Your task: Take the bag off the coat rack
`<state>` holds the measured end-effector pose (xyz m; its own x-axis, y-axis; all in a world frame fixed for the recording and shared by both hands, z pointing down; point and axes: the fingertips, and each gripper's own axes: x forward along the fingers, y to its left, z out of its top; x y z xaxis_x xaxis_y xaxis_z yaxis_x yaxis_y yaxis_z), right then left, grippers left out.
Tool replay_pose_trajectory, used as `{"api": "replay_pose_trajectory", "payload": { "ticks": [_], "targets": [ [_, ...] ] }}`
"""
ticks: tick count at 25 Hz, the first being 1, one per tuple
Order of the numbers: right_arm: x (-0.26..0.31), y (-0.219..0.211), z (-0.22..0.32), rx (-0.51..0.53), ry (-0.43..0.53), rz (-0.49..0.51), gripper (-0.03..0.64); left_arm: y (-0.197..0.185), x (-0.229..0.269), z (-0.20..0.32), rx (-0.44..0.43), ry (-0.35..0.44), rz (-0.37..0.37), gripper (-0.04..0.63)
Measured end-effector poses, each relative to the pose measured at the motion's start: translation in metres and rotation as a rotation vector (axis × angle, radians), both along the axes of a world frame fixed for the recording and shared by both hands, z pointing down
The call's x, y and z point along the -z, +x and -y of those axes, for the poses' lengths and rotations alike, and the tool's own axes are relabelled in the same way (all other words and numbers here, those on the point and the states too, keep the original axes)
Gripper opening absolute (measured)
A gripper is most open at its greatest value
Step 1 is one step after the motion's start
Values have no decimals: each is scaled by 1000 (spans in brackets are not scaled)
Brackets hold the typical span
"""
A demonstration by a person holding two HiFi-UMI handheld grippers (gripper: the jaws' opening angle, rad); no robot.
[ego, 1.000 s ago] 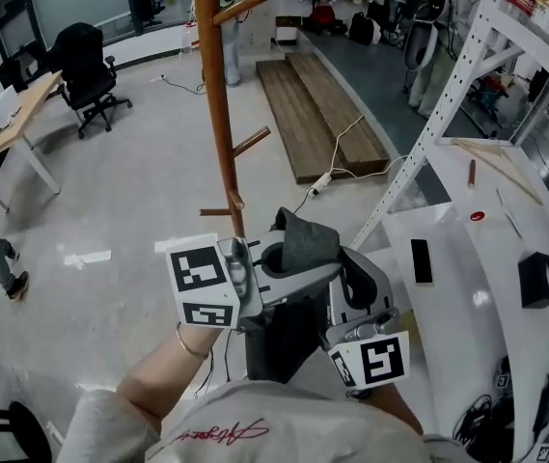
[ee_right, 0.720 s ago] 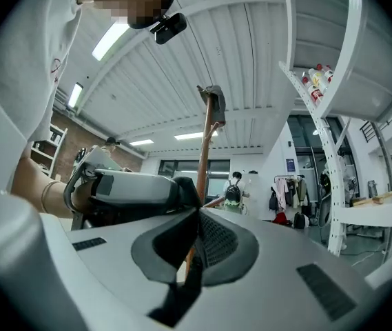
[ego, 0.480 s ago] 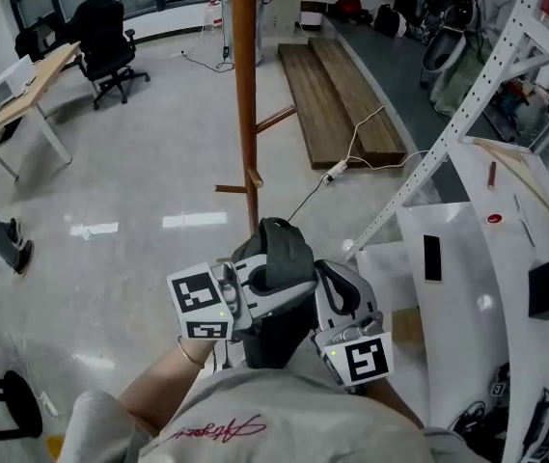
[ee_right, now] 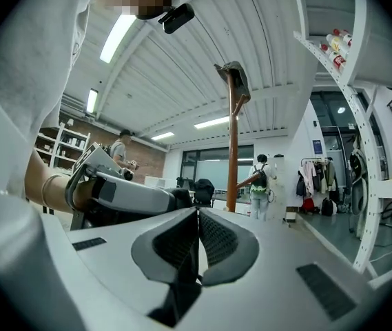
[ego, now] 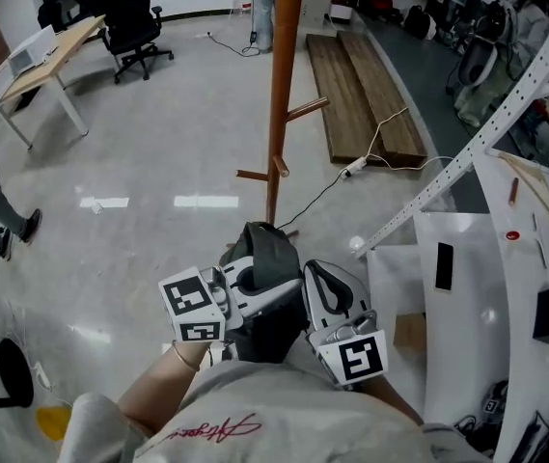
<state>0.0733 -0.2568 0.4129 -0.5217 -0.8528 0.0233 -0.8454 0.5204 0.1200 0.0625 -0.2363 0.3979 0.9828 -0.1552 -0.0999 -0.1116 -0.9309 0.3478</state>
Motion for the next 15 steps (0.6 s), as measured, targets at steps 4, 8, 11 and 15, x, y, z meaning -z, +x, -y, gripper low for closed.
{"api": "replay_pose_trajectory", "payload": {
  "ticks": [4, 8, 11, 15],
  "targets": [
    [4, -12, 5, 42, 14, 4, 21, -13, -2, 3, 46, -4, 9, 40],
    [5, -25, 9, 72, 17, -10, 21, -27, 0, 9, 91, -7, 7, 40],
    [7, -35, 10, 94, 34, -31, 21, -39, 3, 11, 113, -7, 7, 40],
    [11, -46, 12, 104, 1, 24, 21, -51, 6, 15, 133, -3, 1, 40]
  ]
}}
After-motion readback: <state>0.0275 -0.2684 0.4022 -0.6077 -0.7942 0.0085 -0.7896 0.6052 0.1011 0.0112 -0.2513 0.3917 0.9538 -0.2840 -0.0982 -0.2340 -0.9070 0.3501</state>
